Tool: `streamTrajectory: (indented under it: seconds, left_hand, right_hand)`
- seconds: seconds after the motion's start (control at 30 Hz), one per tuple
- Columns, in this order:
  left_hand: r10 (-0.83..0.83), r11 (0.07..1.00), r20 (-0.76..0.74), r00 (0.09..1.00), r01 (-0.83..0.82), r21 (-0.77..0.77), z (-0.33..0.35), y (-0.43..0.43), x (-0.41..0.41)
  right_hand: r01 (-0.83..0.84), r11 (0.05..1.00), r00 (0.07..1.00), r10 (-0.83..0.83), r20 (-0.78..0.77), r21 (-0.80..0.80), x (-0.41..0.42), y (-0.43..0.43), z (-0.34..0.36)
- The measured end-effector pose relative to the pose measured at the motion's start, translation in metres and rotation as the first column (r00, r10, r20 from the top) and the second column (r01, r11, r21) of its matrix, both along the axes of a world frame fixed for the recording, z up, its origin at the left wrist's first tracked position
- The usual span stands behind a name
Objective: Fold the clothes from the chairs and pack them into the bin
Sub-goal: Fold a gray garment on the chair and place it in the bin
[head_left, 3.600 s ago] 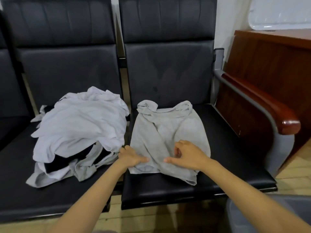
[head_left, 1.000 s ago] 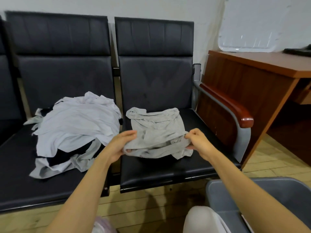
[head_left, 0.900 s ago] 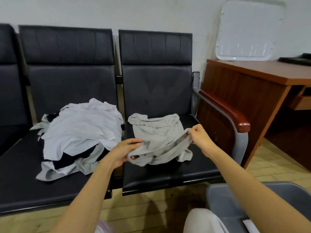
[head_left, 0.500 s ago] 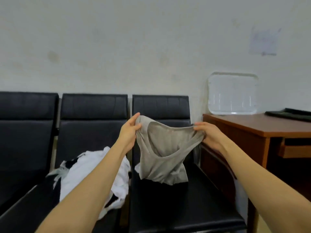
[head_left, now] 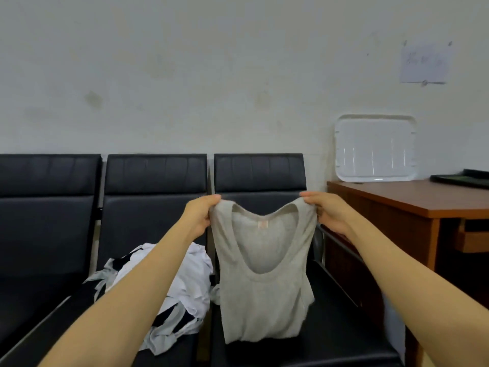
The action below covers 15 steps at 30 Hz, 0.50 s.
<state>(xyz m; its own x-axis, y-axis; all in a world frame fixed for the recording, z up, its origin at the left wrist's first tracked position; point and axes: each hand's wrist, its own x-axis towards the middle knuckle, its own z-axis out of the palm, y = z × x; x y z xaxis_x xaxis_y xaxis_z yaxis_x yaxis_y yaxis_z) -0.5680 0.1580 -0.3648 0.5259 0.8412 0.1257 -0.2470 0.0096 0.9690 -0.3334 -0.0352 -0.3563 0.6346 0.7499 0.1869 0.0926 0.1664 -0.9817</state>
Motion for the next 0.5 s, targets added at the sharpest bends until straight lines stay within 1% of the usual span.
streamTrajectory:
  seconds: [0.07,0.13,0.17,0.2,0.27,0.33,0.4,0.43,0.47,0.5]
  left_hand:
    - [-0.100,0.993,-0.202,0.974,0.085,-0.083,-0.021,0.012,0.010]
    - [-0.214,0.974,-0.350,0.912,0.169,-0.154,-0.045,0.024,0.025]
    - [-0.240,0.966,-0.370,0.898,0.182,-0.186,-0.057,0.031,0.035]
    - [-0.241,0.962,-0.356,0.903,0.175,-0.209,-0.068,0.040,0.048]
    - [-0.209,0.964,-0.280,0.937,0.149,-0.219,-0.082,0.056,0.077]
    - [-0.179,0.977,-0.187,0.966,0.152,-0.148,-0.077,0.072,0.108]
    - [-0.156,0.987,-0.009,0.988,0.155,-0.049,-0.045,0.081,0.132]
    - [-0.162,0.987,0.123,0.979,0.163,0.000,-0.021,0.082,0.139]
    - [-0.184,0.983,0.258,0.948,0.178,0.047,0.005,0.082,0.142]
    - [-0.219,0.976,0.382,0.898,0.199,0.092,0.029,0.080,0.140]
  right_hand:
    - [0.003,0.993,1.000,-0.001,0.016,-0.115,0.013,0.017,-0.023]
    - [-0.002,0.972,1.000,0.006,0.017,-0.233,0.028,0.038,-0.049]
    - [-0.013,0.958,1.000,0.013,-0.003,-0.285,0.035,0.050,-0.062]
    - [-0.032,0.946,0.999,0.020,-0.039,-0.323,0.042,0.063,-0.073]
    - [-0.053,0.940,0.993,0.013,-0.120,-0.338,0.056,0.089,-0.090]
    - [-0.025,0.965,0.989,-0.013,-0.146,-0.259,0.071,0.115,-0.087]
    - [0.029,0.996,0.993,-0.039,-0.112,-0.086,0.082,0.134,-0.057]
    - [0.048,0.998,0.995,-0.044,-0.088,0.040,0.085,0.139,-0.035]
    - [0.052,0.981,0.996,-0.039,-0.074,0.188,0.086,0.141,-0.010]
    - [0.052,0.943,0.997,-0.030,-0.072,0.329,0.086,0.138,0.014]
